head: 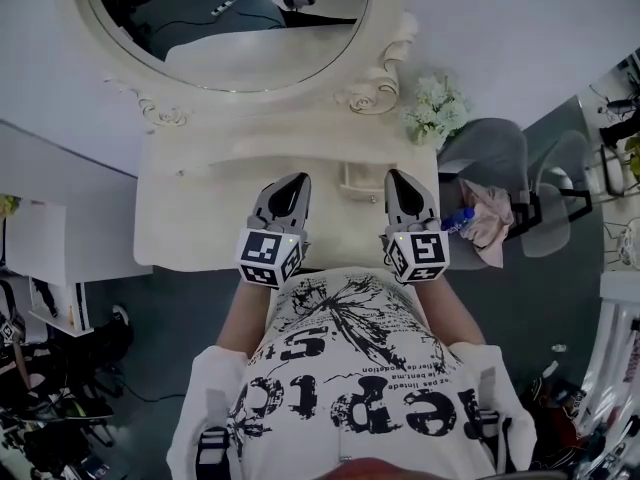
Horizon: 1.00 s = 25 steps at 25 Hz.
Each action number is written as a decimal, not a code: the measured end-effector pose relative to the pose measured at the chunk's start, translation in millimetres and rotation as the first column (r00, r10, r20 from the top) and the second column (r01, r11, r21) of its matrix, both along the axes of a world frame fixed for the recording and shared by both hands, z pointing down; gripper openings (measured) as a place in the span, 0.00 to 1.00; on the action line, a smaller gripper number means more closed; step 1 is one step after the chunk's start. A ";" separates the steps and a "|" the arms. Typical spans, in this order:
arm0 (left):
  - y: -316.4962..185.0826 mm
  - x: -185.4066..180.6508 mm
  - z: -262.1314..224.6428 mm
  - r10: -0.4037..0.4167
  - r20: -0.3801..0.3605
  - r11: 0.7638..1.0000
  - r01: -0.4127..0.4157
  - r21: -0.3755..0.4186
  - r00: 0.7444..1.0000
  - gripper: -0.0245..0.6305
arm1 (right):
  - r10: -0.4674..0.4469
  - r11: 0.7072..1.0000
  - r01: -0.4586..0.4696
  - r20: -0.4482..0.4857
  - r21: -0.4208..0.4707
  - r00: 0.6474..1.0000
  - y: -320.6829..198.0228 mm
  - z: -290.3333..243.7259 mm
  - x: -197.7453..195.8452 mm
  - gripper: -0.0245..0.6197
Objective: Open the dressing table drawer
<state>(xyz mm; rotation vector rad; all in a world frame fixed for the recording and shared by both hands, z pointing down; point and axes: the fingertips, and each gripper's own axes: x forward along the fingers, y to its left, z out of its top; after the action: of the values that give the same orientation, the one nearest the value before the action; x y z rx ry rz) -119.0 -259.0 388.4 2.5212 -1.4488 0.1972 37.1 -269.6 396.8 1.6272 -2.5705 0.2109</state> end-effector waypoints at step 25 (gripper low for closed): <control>4.8 -1.6 -12.8 -0.018 -0.004 1.000 0.018 0.023 1.000 0.06 | -0.080 0.996 0.080 -0.019 0.024 0.997 -2.8 -2.9 -18.5 0.06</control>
<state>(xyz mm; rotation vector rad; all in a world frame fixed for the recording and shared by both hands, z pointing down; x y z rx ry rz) -120.6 -254.2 375.6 2.5241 -1.4797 0.1735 18.6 -272.4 393.9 1.5228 -2.6284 0.1587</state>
